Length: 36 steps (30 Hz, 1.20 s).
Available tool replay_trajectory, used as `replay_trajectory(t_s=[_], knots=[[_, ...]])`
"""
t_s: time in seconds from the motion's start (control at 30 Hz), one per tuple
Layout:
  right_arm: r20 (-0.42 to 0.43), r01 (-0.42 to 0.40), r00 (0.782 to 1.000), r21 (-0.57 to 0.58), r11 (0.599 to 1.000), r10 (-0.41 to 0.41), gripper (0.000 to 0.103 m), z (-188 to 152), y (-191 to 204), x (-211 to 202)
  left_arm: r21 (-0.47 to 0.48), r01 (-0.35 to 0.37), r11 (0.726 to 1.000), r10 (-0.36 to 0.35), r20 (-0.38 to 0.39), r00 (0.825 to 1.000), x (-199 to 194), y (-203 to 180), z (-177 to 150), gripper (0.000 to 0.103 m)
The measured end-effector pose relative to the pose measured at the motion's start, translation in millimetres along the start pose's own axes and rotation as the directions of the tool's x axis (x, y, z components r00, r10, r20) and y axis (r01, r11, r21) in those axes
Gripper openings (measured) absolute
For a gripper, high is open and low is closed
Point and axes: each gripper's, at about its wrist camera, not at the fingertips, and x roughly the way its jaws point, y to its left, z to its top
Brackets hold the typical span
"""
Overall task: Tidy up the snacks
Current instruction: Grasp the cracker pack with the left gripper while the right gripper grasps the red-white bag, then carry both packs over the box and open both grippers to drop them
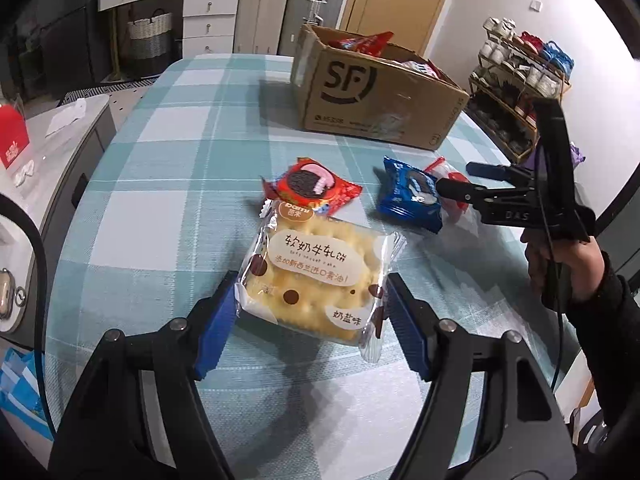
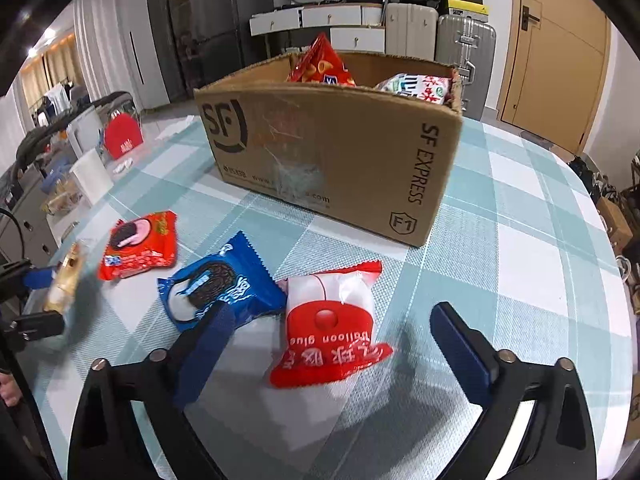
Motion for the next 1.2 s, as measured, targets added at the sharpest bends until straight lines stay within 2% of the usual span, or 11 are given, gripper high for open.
replay_trajectory(t_s=[0.1,0.33,0.7,0.8,0.93,1.2], knots=[[-0.046,0.015,0.999,-0.012,1.000,-0.016,0.060,2.0,-0.3,10.7,-0.002,-0.002,1.000,0.002,-0.002,1.000,0.3,2.6,-1.4,0.069],[-0.056,0.011,0.998,-0.019,1.000,-0.012,0.043,-0.2,-1.5,12.8,-0.007,-0.003,1.000,0.003,0.009,1.000,-2.9,3.8,-2.7,0.069],[0.007,-0.008,1.000,0.036,0.999,0.008,0.043,-2.6,-4.6,-16.9,-0.006,-0.001,1.000,0.001,0.031,1.000,-14.7,-0.6,-2.3,0.070],[0.040,-0.039,0.999,0.066,0.997,0.036,0.043,-3.8,-6.1,-33.4,-0.002,0.002,1.000,-0.002,0.039,0.999,-18.7,-3.4,-1.6,0.070],[0.126,-0.102,0.988,0.089,0.991,0.091,0.043,-2.4,1.9,-69.0,-0.007,0.014,1.000,-0.014,0.039,0.999,-21.6,-7.6,4.2,0.070],[0.221,-0.214,0.957,0.088,0.973,0.190,0.043,11.6,18.5,-119.5,0.003,0.023,1.000,-0.024,0.071,0.997,-35.0,-19.5,34.1,0.070]])
